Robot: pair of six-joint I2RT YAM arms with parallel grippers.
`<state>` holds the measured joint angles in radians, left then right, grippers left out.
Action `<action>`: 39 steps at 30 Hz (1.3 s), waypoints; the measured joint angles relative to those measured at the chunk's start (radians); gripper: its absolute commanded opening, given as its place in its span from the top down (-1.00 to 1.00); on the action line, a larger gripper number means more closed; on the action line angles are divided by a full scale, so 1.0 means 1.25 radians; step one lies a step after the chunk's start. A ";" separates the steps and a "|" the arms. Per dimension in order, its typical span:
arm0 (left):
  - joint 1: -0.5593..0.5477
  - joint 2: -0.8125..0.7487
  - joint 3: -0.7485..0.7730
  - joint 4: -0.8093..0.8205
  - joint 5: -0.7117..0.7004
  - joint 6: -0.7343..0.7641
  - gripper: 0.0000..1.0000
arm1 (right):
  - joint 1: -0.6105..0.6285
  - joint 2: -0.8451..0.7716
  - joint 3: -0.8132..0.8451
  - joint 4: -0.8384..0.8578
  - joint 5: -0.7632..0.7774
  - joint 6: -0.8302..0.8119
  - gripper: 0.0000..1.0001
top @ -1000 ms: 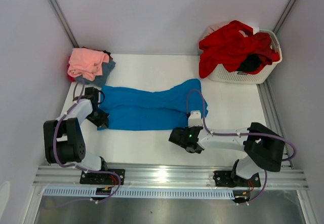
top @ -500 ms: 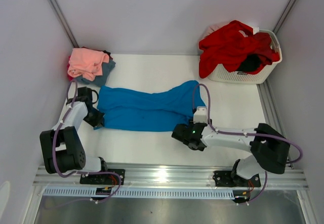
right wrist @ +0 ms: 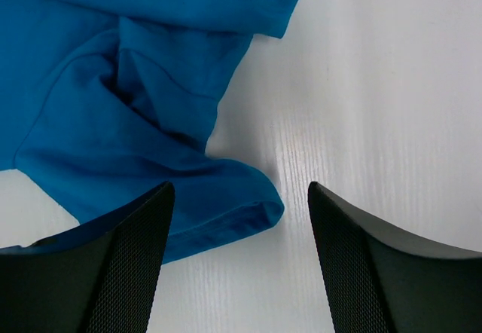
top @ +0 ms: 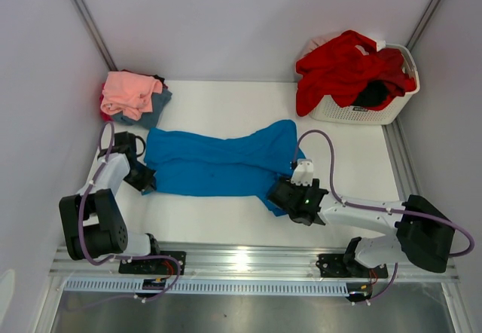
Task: Fold and stack the t-shirts
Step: Grap the side of the flattened tshirt closest away from the robot with both arms
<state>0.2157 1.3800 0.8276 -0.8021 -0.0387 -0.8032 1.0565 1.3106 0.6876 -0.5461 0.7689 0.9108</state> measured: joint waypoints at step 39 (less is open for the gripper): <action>0.001 0.001 -0.021 0.012 0.034 0.000 0.99 | -0.248 -0.191 -0.251 0.298 -0.486 0.046 1.00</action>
<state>0.2165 1.3808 0.8017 -0.7868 0.0044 -0.8032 0.7460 1.0714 0.3737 -0.1734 0.1608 0.9684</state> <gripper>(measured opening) 0.006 0.010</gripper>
